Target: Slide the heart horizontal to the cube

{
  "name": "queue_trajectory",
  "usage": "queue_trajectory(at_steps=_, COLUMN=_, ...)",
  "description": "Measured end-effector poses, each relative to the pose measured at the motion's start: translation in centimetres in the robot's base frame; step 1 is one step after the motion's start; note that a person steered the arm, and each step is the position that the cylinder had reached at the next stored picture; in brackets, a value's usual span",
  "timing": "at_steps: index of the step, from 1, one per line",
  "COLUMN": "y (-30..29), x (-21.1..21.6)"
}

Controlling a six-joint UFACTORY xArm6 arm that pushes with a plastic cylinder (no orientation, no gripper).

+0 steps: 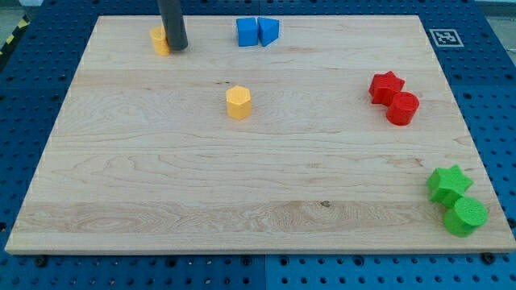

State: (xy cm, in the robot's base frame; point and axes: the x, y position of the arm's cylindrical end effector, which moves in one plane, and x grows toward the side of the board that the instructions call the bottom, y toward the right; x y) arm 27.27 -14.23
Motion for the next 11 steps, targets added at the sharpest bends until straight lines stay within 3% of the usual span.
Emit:
queue_trajectory(at_steps=2, y=-0.3, x=2.6)
queue_trajectory(at_steps=6, y=-2.2, x=2.6)
queue_trajectory(at_steps=11, y=-3.1, x=-2.3)
